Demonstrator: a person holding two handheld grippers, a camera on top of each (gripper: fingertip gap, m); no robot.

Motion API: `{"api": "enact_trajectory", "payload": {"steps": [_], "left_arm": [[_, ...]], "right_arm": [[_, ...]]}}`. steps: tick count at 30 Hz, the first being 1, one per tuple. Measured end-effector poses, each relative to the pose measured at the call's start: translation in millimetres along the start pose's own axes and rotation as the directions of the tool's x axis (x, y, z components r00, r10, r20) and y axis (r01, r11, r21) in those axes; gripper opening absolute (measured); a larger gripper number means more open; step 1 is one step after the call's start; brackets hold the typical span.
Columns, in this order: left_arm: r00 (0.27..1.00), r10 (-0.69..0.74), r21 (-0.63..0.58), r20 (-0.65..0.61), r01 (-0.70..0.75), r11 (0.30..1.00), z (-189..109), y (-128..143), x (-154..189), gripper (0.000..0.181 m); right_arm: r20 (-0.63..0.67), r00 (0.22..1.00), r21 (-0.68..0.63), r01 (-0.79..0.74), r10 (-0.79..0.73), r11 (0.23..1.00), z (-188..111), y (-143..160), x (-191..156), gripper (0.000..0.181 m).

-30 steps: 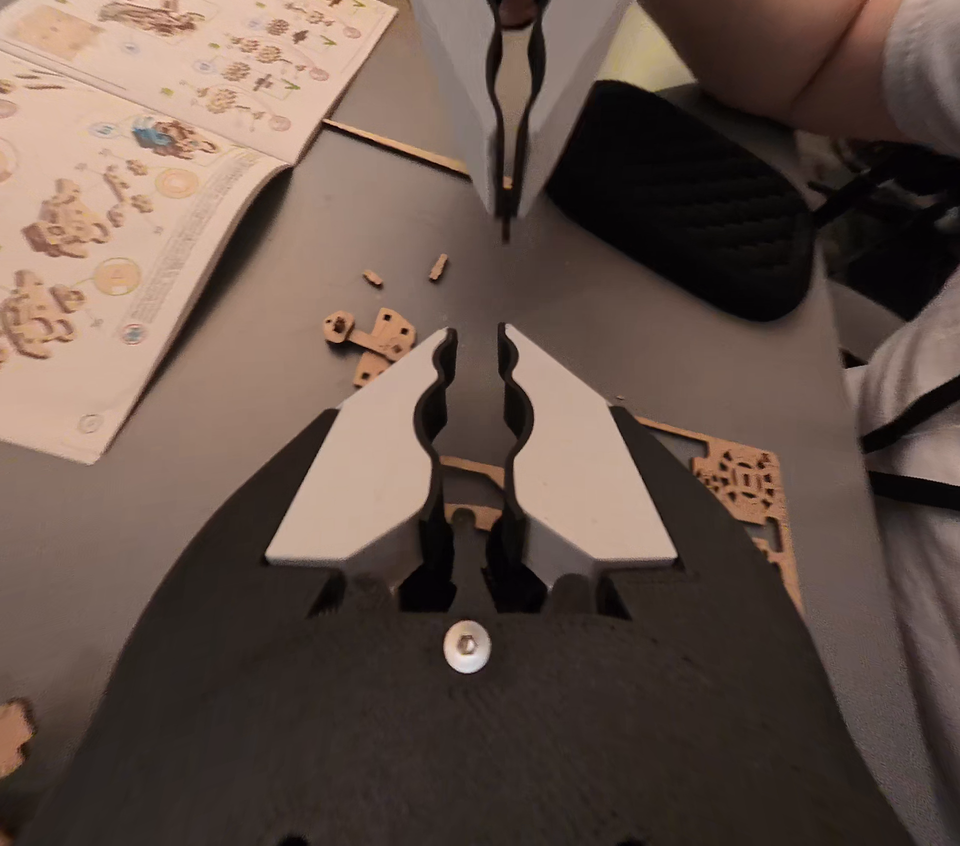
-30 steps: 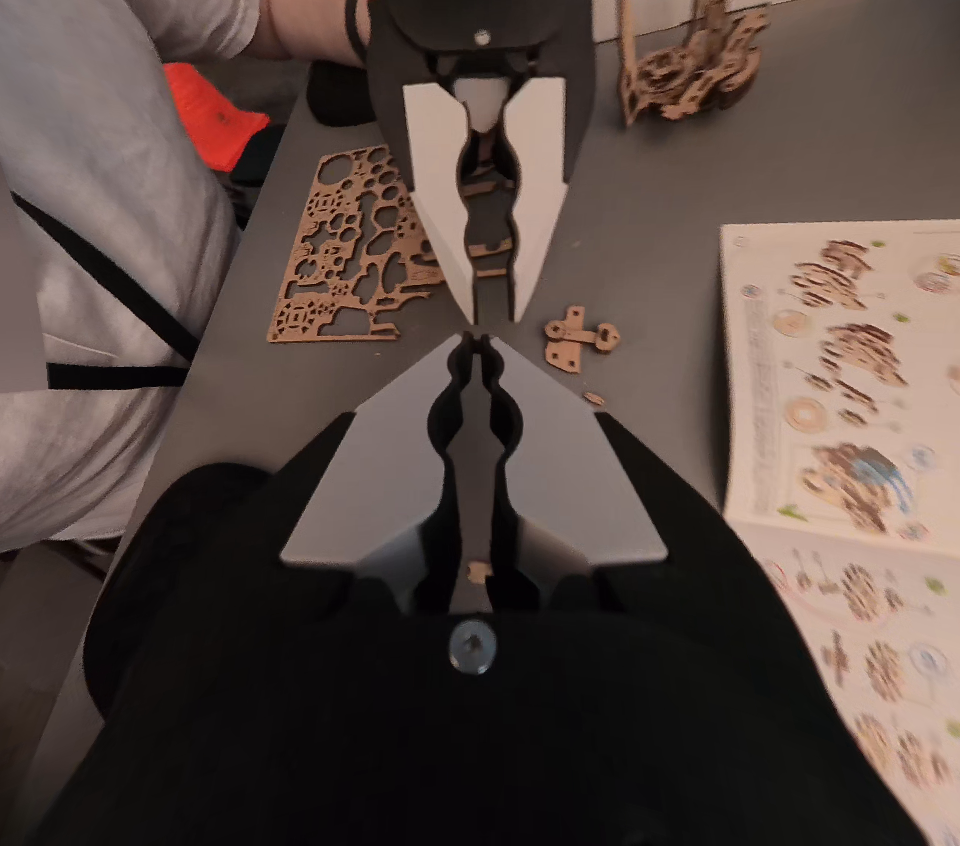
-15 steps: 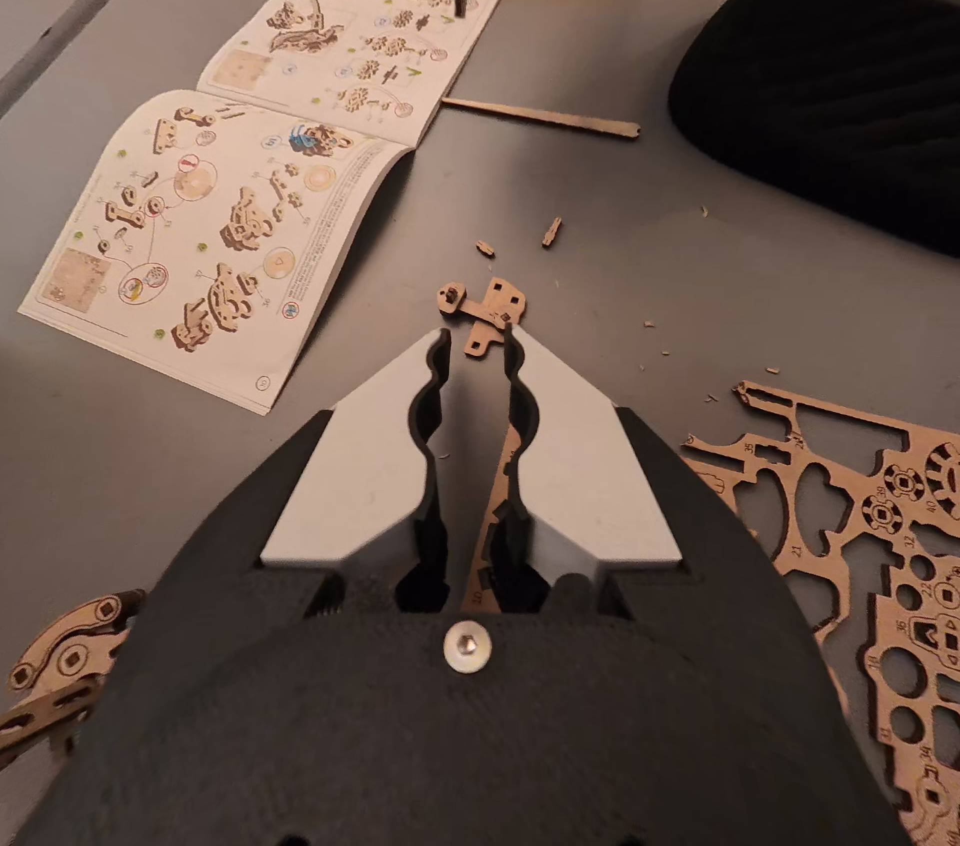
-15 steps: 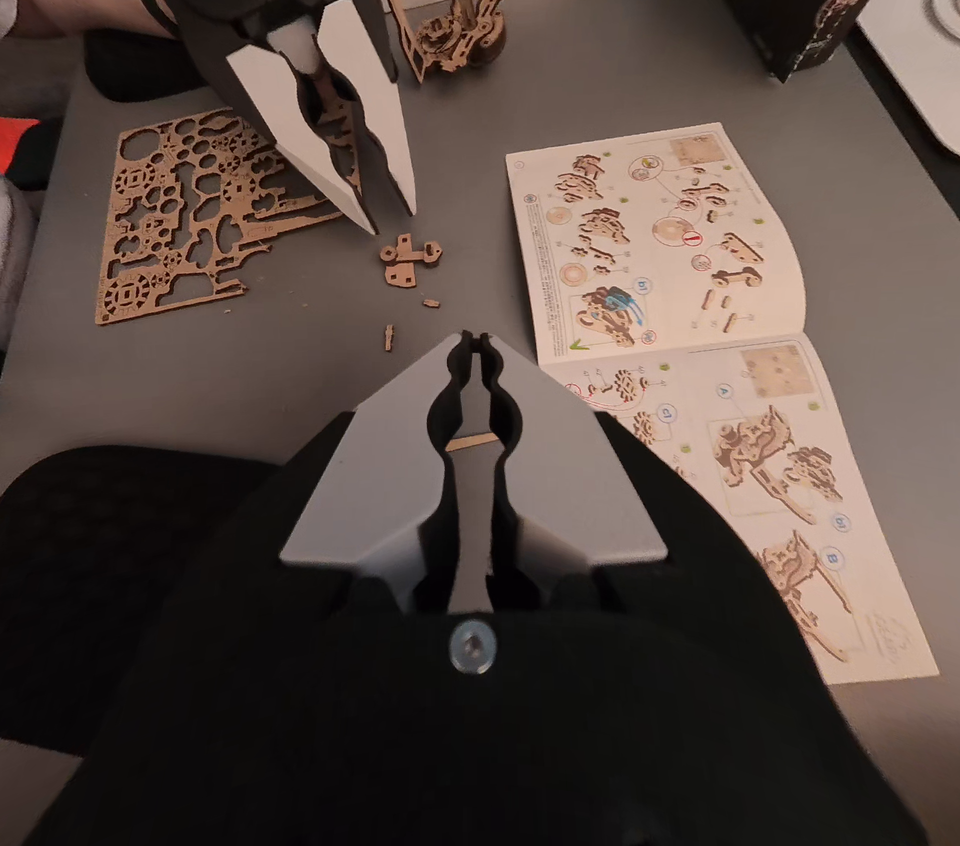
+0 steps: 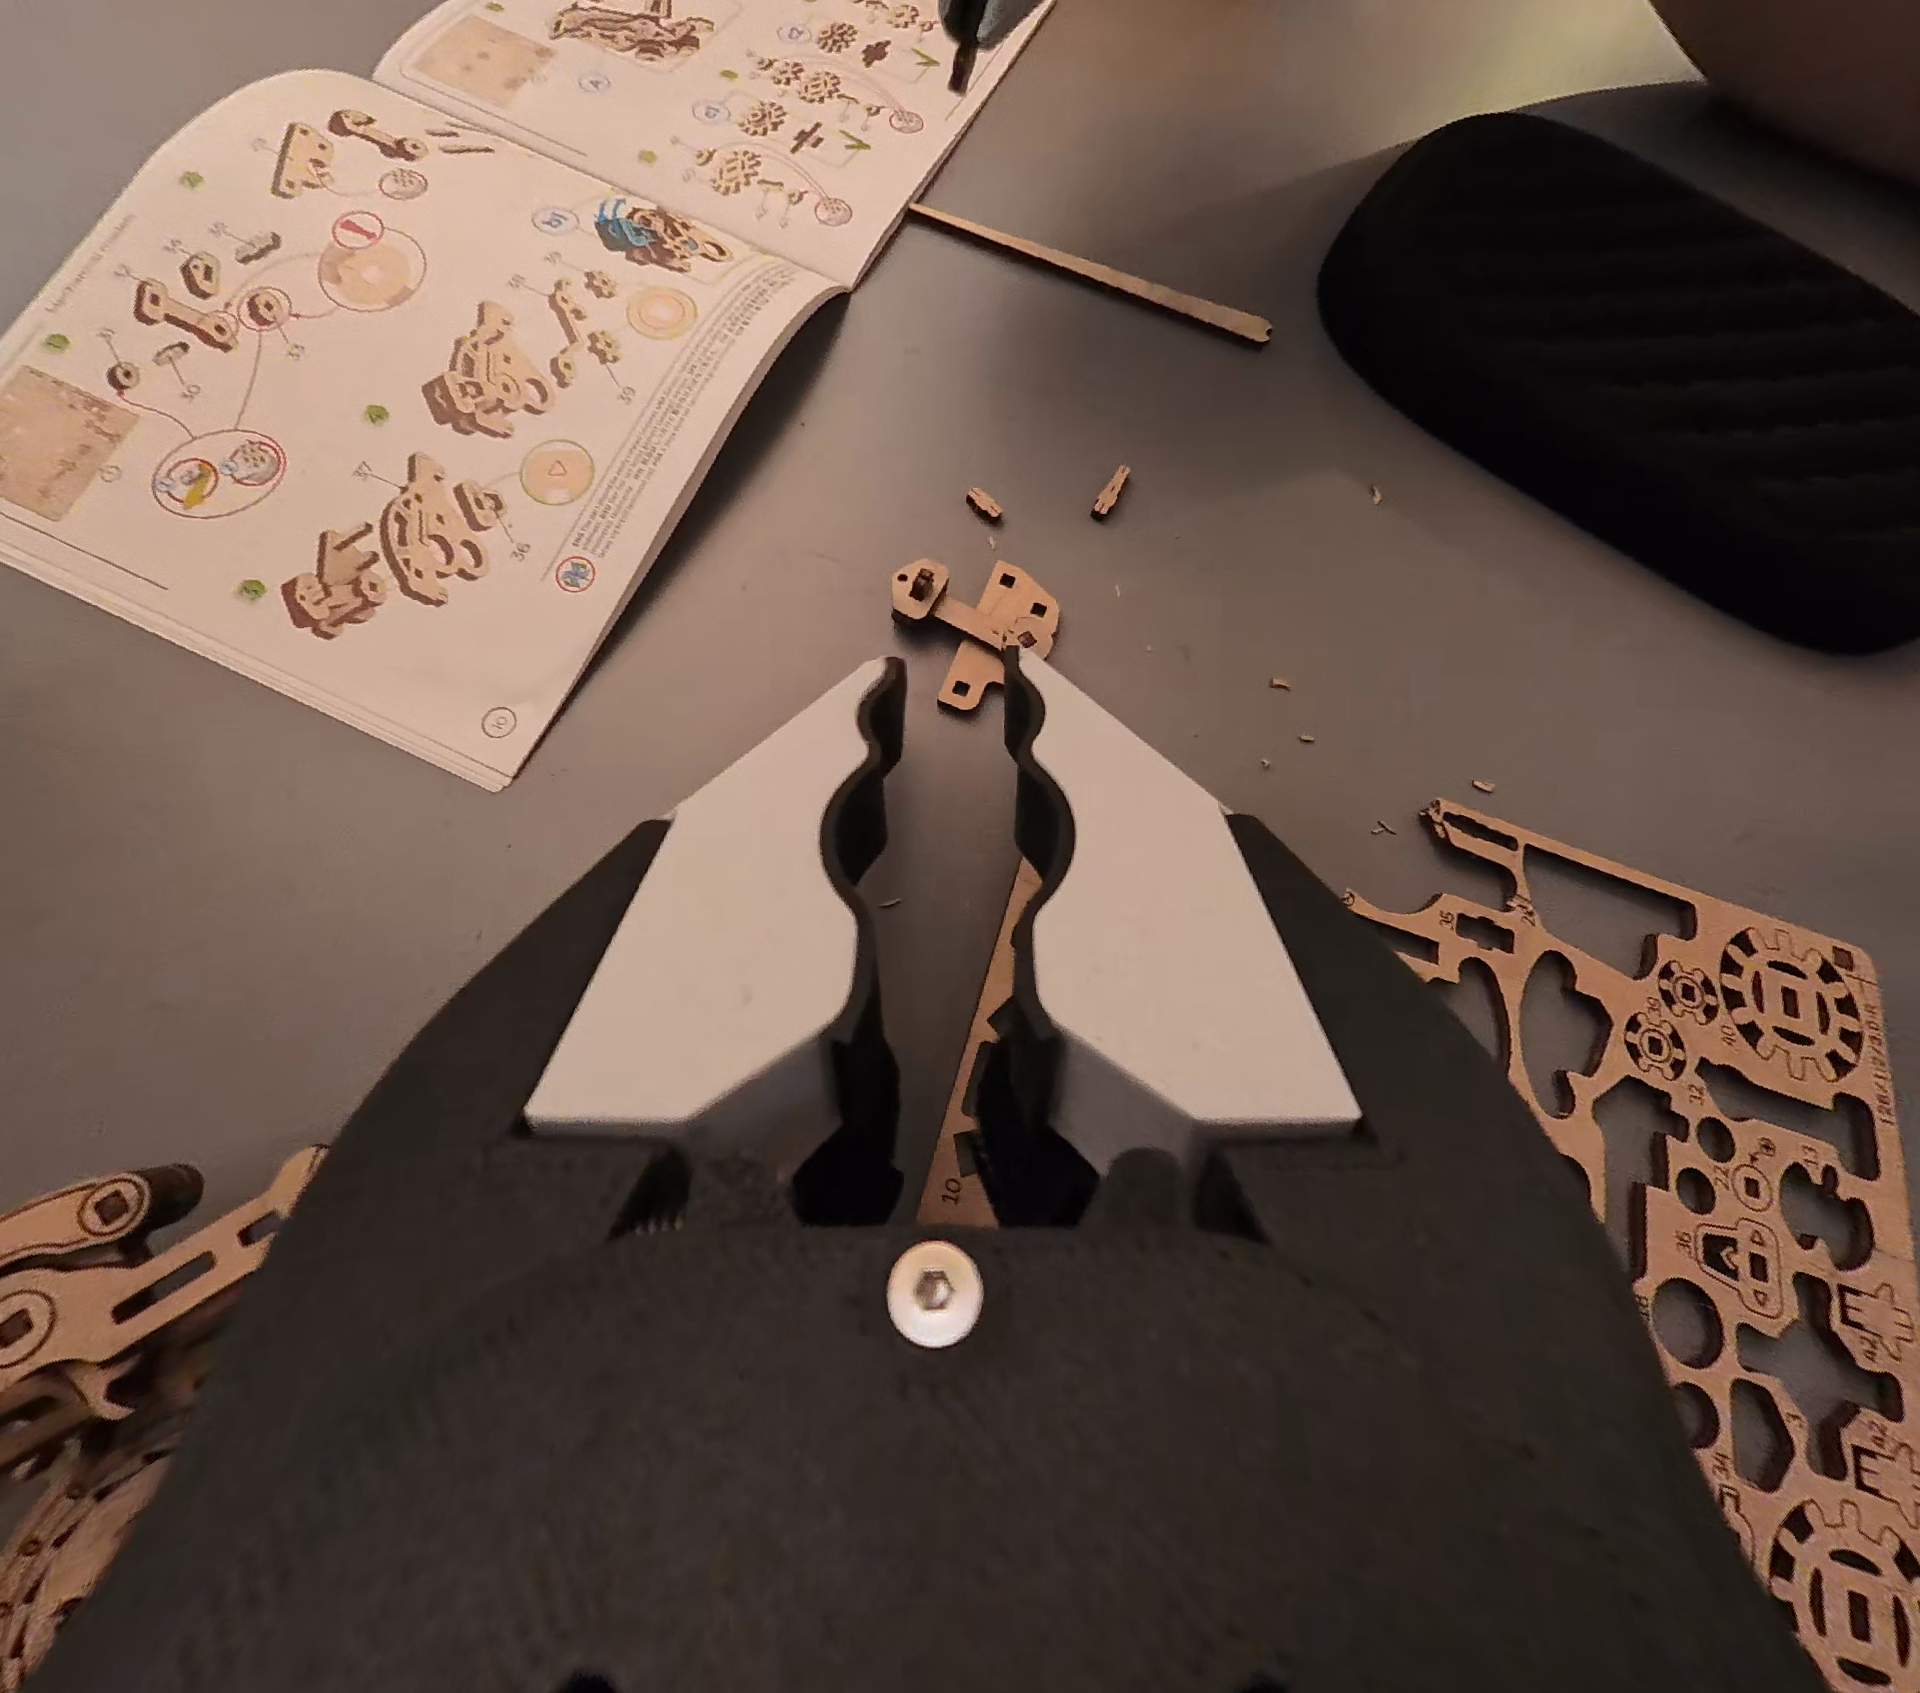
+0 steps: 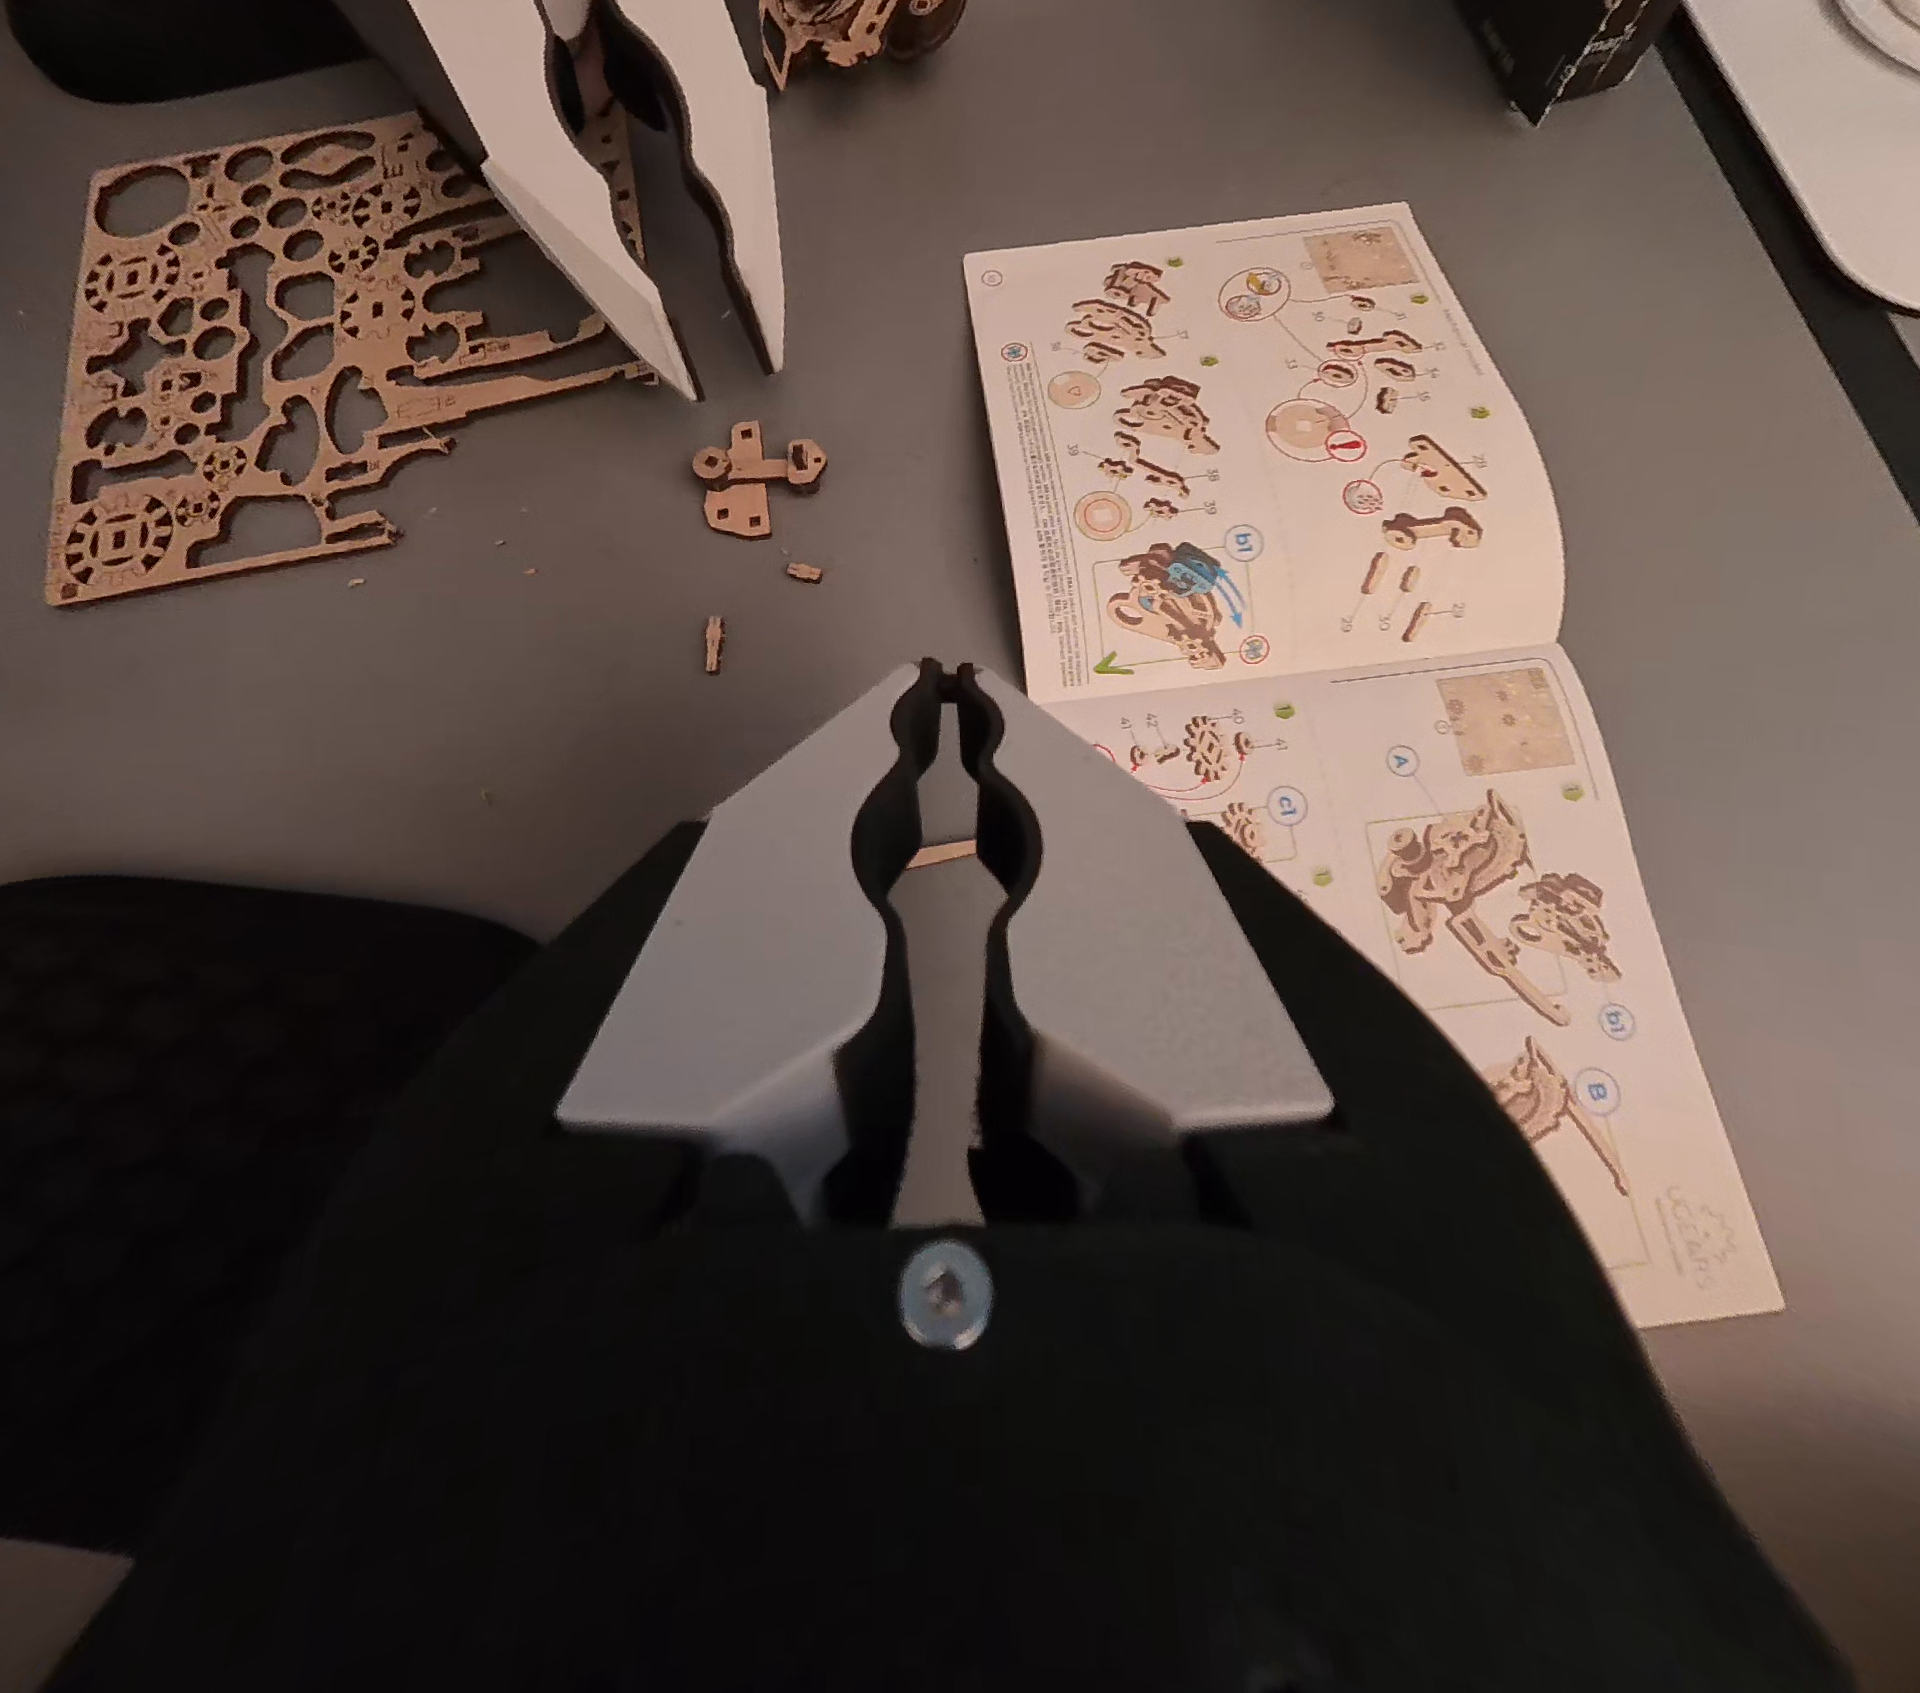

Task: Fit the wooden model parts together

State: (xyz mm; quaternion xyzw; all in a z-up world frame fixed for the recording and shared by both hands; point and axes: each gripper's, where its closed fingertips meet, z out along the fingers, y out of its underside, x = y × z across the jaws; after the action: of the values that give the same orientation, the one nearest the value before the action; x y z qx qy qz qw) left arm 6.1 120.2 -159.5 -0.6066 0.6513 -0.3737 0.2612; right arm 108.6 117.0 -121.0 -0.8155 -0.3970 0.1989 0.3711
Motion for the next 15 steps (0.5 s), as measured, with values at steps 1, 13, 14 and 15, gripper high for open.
{"api": "enact_trajectory", "payload": {"steps": [1, 13, 14, 15], "left_arm": [[1.000, 0.001, -0.001, 0.000, -0.001, 1.000, 0, 0, 0, 0.017], [0.999, -0.048, 0.065, -0.025, 0.049, 0.997, -6, -9, 0, 0.013], [0.998, -0.057, 0.074, -0.029, 0.059, 0.995, -7, -10, 0, 0.013], [0.997, -0.067, 0.085, -0.035, 0.069, 0.994, -8, -12, 0, 0.013]], "right_arm": [[0.000, 1.000, -0.003, 0.010, -0.010, 1.000, 0, 0, 0, 0.000], [0.032, 0.999, -0.035, 0.004, -0.003, 0.999, 8, 10, -1, 0.000], [0.041, 0.999, -0.036, 0.001, 0.000, 0.999, 8, 10, -2, 0.000], [0.054, 0.999, -0.035, -0.003, 0.005, 0.999, 9, 10, -4, 0.000]]}}
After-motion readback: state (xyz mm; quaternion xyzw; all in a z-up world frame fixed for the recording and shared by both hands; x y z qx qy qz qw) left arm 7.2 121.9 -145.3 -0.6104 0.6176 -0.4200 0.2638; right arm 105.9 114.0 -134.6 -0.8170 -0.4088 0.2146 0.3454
